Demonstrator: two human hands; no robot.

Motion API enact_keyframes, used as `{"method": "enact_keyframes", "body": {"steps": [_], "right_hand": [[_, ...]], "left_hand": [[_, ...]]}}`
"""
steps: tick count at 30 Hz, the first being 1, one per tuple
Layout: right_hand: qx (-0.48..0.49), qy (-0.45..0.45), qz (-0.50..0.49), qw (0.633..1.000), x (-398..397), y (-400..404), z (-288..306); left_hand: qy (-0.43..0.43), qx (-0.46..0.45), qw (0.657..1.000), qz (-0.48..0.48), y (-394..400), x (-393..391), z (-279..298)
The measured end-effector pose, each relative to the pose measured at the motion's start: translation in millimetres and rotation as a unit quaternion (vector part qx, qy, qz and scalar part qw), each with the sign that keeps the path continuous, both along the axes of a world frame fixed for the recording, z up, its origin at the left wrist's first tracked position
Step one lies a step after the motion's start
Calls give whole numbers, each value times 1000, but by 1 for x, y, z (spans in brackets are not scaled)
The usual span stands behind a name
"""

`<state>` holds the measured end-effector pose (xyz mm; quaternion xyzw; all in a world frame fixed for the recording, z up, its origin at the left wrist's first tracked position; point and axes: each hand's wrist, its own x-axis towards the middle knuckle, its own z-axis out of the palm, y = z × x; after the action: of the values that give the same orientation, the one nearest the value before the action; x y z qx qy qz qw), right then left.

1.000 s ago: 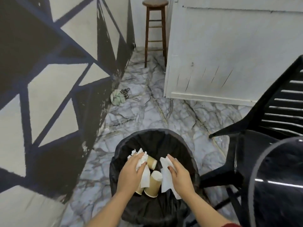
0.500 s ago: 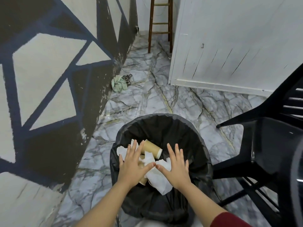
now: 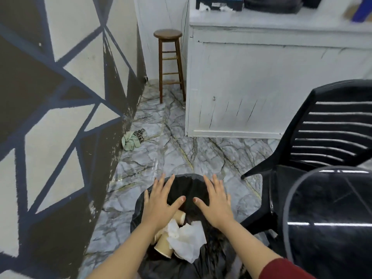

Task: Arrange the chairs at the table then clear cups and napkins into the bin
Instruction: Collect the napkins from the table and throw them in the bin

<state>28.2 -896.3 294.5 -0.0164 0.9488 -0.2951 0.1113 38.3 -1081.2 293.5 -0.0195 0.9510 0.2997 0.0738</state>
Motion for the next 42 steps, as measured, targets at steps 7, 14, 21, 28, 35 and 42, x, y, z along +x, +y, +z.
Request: {"method": "enact_keyframes", "body": {"steps": [7,14,21,28,35,42], "right_hand": [[18,74,-76,994,-16,47,80],[33,136,-198,970,8,148,127],[62,125,-355,925,90,303,132],[82,84,-482,868,194,440,128],[84,37,-552,829,259,499,106],[38,1,-572,819,263,512,77]], "left_hand": [[86,-11,994,-69,35,-40,79],[131,0,976,-172,140,-69,123],[139,40,936,-321,316,-43,134],[135,80,884,-440,479,21,132],[93,64,840,-531,566,65,108],[54,36,805,-590,618,70,80]]}}
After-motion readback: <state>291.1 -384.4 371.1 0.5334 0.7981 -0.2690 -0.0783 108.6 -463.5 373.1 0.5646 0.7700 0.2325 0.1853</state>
